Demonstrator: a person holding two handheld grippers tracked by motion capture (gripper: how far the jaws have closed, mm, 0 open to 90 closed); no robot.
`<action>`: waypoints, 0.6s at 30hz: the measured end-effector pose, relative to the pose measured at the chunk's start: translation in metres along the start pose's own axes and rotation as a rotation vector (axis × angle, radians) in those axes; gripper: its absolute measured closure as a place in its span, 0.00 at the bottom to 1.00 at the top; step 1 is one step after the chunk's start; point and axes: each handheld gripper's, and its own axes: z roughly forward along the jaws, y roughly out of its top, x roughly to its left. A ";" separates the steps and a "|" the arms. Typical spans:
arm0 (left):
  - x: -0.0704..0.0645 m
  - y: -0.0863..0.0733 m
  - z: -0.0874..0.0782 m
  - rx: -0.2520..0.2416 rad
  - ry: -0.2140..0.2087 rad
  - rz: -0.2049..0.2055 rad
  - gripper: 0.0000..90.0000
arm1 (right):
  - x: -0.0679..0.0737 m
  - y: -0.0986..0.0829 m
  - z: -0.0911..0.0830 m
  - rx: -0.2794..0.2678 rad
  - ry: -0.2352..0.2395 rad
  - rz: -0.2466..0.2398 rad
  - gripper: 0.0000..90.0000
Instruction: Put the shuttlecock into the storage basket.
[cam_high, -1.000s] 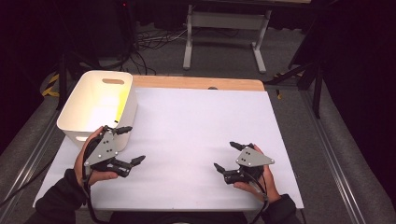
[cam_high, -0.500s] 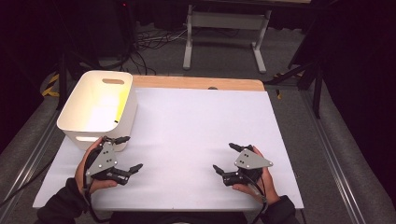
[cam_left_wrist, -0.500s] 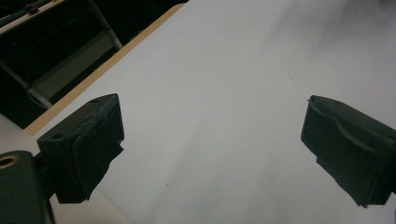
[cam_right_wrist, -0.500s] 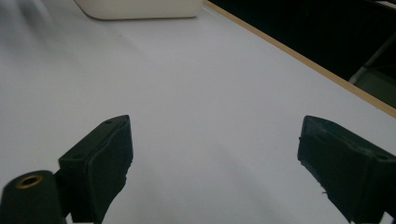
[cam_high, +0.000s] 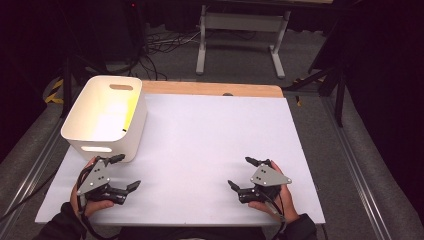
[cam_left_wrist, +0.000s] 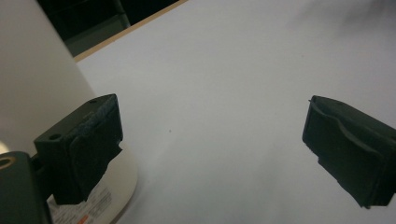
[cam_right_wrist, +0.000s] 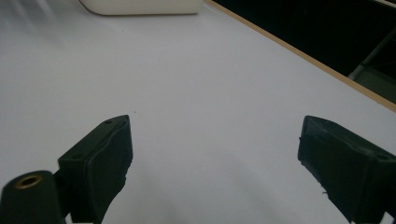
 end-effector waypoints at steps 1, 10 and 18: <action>0.001 -0.003 -0.001 0.001 -0.001 -0.014 0.06 | 0.000 -0.001 0.000 -0.002 0.000 0.004 0.13; -0.001 -0.006 -0.001 0.013 0.001 -0.028 0.06 | 0.002 -0.005 -0.001 -0.006 -0.007 0.003 0.12; -0.001 -0.008 -0.002 0.016 0.006 -0.041 0.06 | 0.001 -0.003 -0.005 -0.036 -0.019 0.001 0.12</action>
